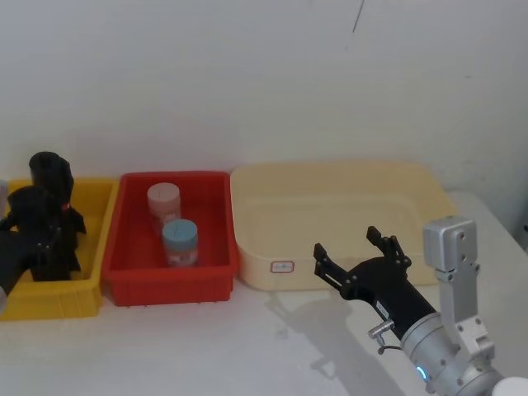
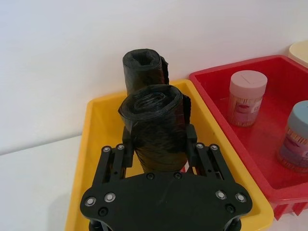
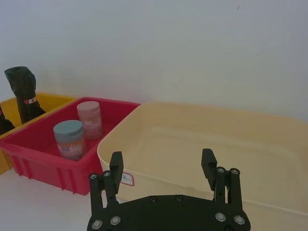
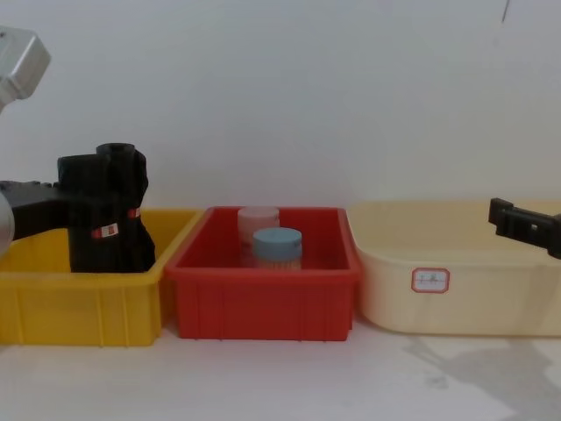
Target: Pick up the garbage bag with the one hand and transfer it to the other hand.
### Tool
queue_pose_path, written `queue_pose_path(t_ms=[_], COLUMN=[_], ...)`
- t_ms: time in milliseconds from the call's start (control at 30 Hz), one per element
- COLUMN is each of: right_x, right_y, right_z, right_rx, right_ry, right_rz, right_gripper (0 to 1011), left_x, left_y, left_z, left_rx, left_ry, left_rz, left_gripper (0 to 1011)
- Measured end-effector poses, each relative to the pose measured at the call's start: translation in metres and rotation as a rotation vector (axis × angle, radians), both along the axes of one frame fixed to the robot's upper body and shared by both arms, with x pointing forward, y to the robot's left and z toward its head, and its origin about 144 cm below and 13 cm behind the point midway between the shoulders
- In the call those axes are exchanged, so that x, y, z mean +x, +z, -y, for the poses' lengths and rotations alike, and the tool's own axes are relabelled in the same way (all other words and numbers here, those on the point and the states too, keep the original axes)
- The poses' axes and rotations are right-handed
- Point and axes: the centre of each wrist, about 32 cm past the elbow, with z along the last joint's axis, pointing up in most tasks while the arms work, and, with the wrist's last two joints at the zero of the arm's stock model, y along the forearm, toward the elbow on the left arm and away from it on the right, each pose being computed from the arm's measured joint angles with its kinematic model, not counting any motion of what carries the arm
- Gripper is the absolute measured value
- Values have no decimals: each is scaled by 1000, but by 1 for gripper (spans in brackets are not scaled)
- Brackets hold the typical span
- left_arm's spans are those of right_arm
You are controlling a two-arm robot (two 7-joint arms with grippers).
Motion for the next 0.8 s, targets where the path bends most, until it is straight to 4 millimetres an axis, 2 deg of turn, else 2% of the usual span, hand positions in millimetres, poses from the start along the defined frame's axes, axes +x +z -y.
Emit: queue_pose_path(t_ms=[533,800], right_x=[0,0], right_y=[0,0], right_z=[0,0], right_rx=[0,0], right_ry=[0,0], right_rz=[0,0], right_gripper=[1000,1000], left_x=[2,1], left_y=[1,15], left_z=[0,-1], left_rx=[1,-17], left_ry=[-2,-30], left_rz=[1,25], left_gripper=[497,450])
